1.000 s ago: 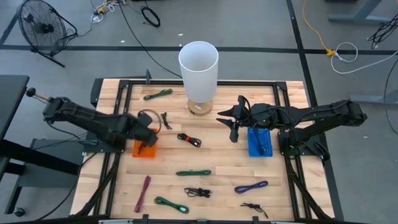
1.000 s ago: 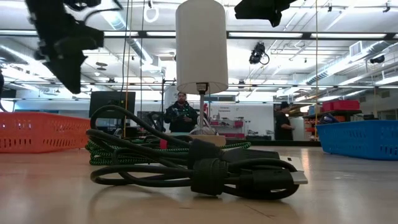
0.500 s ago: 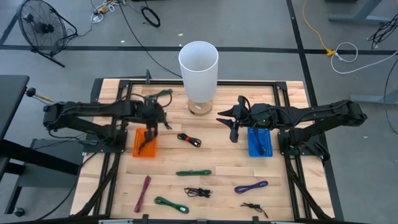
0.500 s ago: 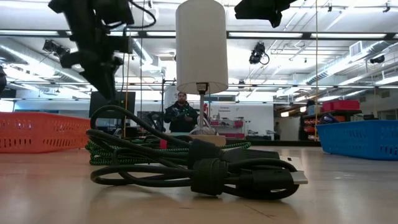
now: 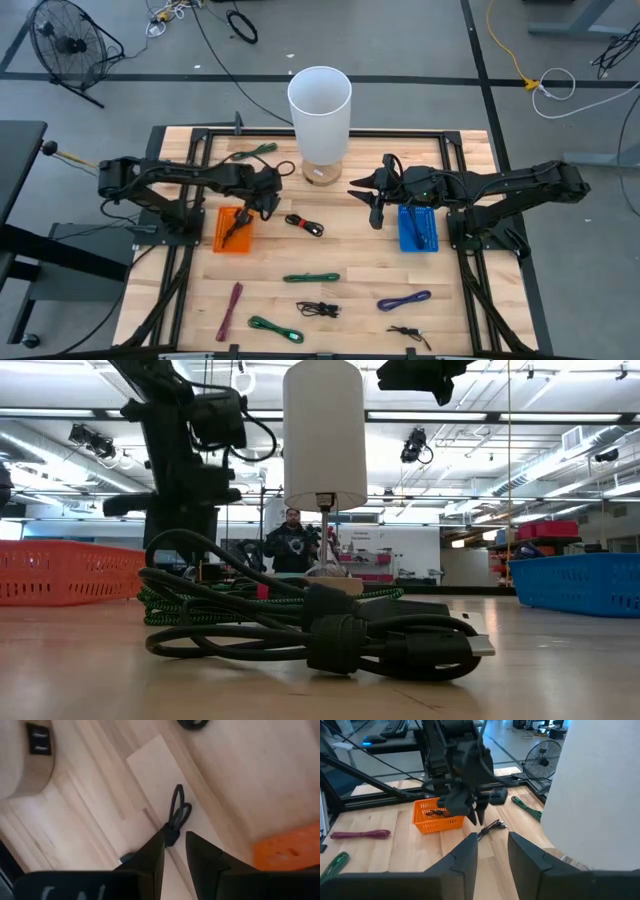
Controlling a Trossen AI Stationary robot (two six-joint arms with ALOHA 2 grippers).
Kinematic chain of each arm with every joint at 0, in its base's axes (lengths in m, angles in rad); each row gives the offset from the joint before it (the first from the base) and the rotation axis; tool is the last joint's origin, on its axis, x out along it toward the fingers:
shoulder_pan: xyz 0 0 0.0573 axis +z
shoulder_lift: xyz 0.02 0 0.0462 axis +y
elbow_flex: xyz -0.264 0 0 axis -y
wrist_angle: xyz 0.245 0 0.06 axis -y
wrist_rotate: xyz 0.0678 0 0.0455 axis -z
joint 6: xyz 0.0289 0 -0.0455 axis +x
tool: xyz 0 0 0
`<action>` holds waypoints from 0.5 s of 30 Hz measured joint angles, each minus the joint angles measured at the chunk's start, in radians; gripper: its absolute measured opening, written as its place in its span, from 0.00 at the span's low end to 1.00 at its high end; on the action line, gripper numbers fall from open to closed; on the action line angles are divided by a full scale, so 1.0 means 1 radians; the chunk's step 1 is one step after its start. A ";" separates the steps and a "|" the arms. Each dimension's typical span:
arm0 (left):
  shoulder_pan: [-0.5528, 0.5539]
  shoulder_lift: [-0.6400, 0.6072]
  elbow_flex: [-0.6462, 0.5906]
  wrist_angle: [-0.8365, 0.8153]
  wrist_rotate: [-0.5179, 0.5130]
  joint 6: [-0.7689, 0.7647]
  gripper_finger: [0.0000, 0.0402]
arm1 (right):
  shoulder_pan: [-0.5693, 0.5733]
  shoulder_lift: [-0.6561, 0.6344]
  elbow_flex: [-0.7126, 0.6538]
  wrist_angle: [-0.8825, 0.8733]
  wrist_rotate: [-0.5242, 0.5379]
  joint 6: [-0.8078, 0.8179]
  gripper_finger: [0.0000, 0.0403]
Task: Pick & Place USB Port
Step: Put the black charger cable into the orange bin
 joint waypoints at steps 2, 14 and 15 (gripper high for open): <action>0.000 0.032 0.000 0.003 -0.010 0.040 0.21 | 0.000 0.000 0.000 -0.002 0.000 0.007 0.27; 0.064 0.144 0.000 0.050 -0.065 0.103 0.21 | 0.000 0.000 0.000 -0.001 0.001 0.013 0.27; 0.071 0.148 0.000 0.051 -0.051 0.104 0.21 | 0.000 0.000 0.000 -0.002 0.001 0.013 0.27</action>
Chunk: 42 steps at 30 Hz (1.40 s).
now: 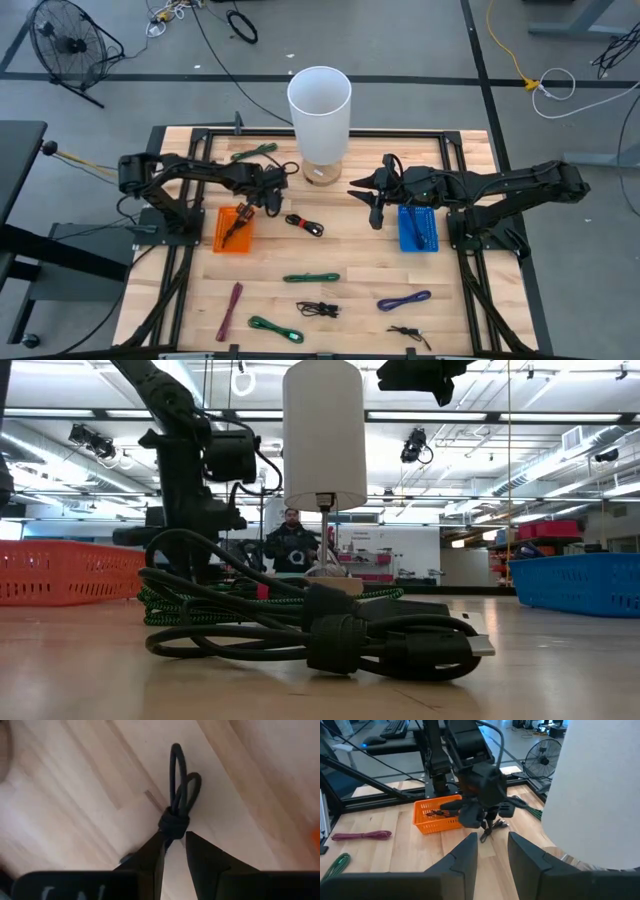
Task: Pick & Place USB Port
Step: Put the black charger cable into the orange bin
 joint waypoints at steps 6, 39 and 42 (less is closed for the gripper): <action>0.025 0.005 0.000 0.029 0.018 0.017 0.21 | 0.000 0.003 0.000 0.003 0.001 -0.001 0.27; 0.055 -0.017 0.083 -0.080 0.034 -0.231 0.01 | 0.000 0.021 0.000 0.004 0.002 0.000 0.27; 0.061 -0.057 0.106 -0.140 0.033 -0.342 0.01 | 0.000 0.021 0.000 0.003 0.001 -0.001 0.27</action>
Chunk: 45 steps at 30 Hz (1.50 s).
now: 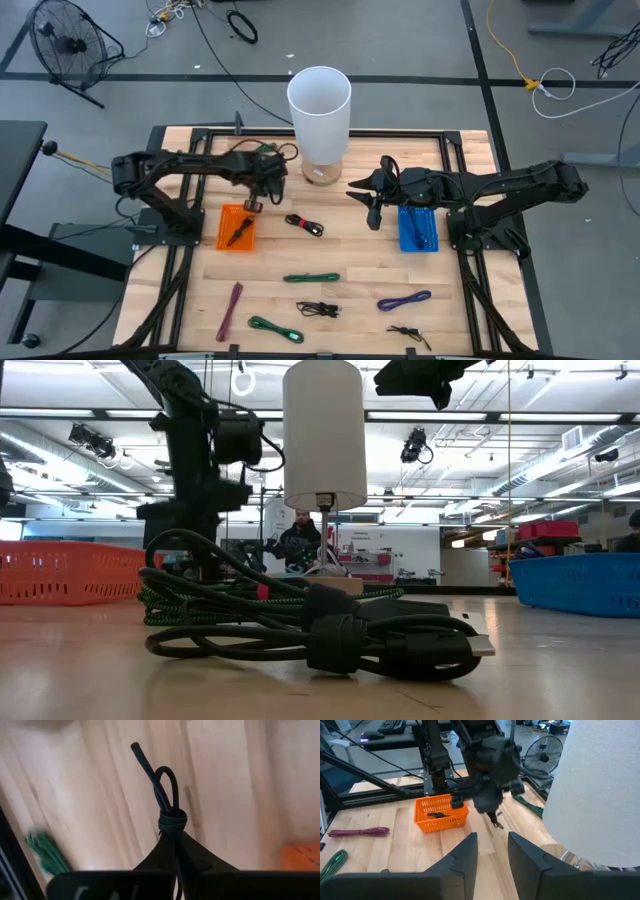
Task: Pick & Place USB Port
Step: Put the black charger cable into the orange bin
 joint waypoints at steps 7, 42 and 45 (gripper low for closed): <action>0.001 -0.132 0.062 -0.249 0.070 -0.299 0.01 | 0.000 0.000 0.000 -0.003 0.027 -0.001 0.27; -0.310 -0.361 -0.041 -0.368 0.319 -1.409 0.08 | 0.000 0.000 0.000 -0.009 0.042 -0.049 0.27; -0.310 -0.361 -0.041 -0.375 0.319 -1.429 0.10 | 0.000 0.000 -0.001 -0.009 0.042 -0.049 0.27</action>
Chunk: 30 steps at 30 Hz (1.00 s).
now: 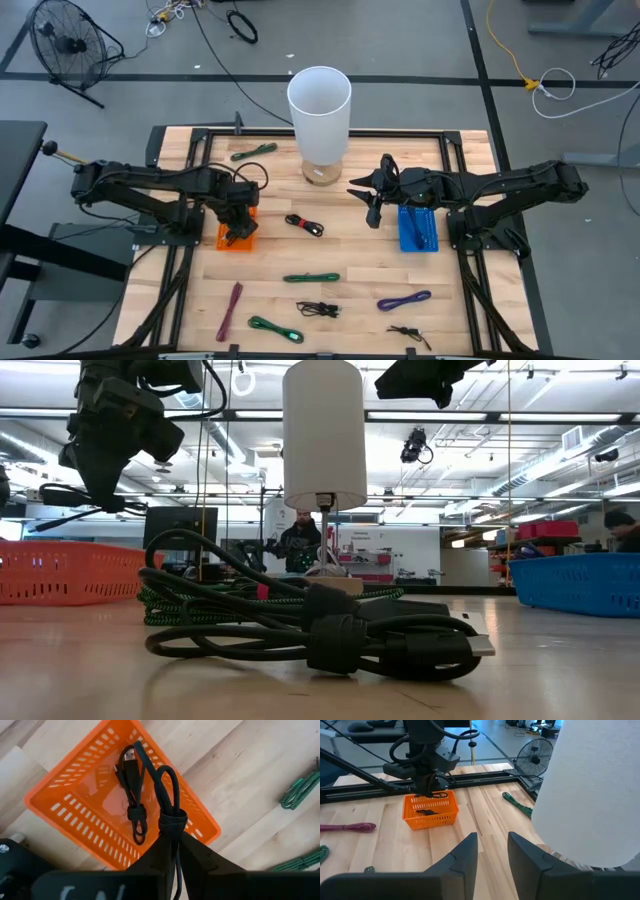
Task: Pick & Place USB Port
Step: Put the black charger cable into the orange bin
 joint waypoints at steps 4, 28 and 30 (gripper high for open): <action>-0.005 0.000 0.000 -0.022 0.003 -0.006 0.13 | 0.000 0.000 0.000 0.000 0.000 0.000 0.27; -0.038 0.000 0.000 0.080 -0.106 0.044 0.21 | 0.000 0.000 0.000 -0.005 0.000 -0.001 0.27; -0.037 0.000 0.000 0.123 -0.109 0.070 0.21 | 0.000 0.000 0.000 -0.006 0.000 0.001 0.27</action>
